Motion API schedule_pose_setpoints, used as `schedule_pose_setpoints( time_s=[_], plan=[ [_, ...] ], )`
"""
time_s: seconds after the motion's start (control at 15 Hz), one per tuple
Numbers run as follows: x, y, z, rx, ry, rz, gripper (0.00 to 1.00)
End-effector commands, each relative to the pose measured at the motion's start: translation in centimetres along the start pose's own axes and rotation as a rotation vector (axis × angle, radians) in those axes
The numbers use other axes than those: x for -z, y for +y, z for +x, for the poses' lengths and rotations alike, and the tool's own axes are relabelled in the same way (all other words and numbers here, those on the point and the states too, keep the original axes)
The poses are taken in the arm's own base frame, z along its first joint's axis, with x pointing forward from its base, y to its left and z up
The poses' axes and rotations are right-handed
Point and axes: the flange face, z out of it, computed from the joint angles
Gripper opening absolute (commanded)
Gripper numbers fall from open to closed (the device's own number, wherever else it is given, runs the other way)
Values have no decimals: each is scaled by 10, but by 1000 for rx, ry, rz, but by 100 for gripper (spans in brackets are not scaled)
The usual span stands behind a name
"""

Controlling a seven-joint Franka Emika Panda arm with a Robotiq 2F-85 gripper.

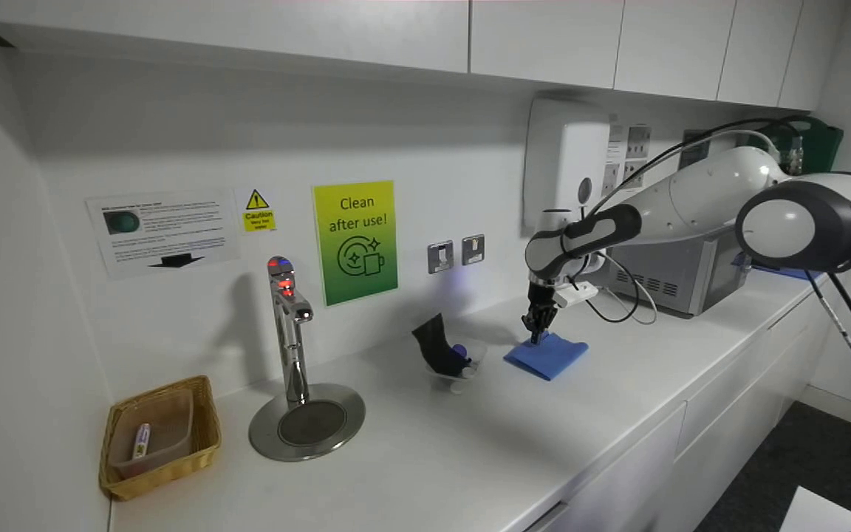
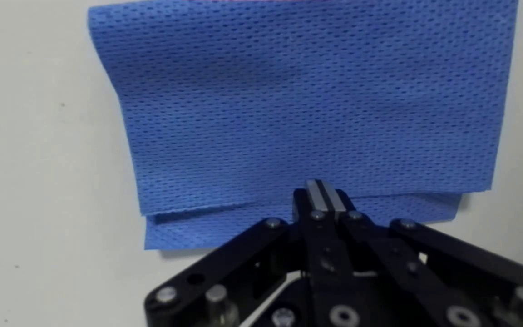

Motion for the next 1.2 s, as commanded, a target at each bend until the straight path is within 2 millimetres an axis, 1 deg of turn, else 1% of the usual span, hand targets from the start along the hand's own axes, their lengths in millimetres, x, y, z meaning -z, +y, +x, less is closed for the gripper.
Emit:
schedule_pose_setpoints(
  time_s=[0.0,0.2,0.47,0.73,1.0,1.13],
  plan=[
    [1,-15,-3,10,-48,0,0],
    [-11,-19,-7,15,-87,8,0],
    [-16,-14,-12,10,-100,5,0],
    [-22,-15,-18,9,-107,-12,0],
    [-26,-22,-34,27,-58,-78,0],
    [-28,-26,-46,36,-14,-125,0]
  ],
)
